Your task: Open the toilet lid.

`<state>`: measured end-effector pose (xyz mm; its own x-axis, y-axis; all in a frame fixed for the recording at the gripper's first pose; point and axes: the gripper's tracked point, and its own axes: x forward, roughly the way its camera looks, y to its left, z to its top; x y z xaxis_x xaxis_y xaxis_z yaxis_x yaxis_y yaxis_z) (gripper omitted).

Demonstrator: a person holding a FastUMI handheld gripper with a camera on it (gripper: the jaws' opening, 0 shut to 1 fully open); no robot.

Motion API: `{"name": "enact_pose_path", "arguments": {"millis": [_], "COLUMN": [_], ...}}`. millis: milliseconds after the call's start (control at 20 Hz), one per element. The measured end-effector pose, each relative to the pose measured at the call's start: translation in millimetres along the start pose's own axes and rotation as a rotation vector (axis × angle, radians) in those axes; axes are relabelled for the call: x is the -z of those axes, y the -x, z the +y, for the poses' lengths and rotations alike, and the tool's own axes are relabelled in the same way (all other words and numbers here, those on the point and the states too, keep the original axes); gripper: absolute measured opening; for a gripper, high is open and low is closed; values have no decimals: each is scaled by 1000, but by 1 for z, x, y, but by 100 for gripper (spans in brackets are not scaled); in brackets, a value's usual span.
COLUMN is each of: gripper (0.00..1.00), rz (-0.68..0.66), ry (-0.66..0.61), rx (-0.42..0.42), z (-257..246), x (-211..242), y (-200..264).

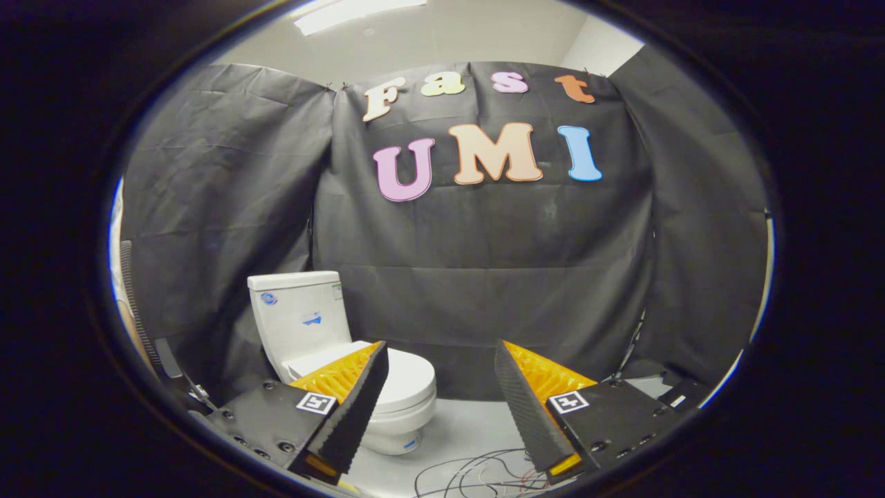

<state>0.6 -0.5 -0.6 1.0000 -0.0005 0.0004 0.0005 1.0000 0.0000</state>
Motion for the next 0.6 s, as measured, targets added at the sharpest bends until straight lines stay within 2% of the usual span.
{"name": "enact_pose_path", "arguments": {"millis": [600], "gripper": [96], "rz": [-1], "ry": [1], "rx": [0], "z": [0], "x": [0], "y": [0]}}
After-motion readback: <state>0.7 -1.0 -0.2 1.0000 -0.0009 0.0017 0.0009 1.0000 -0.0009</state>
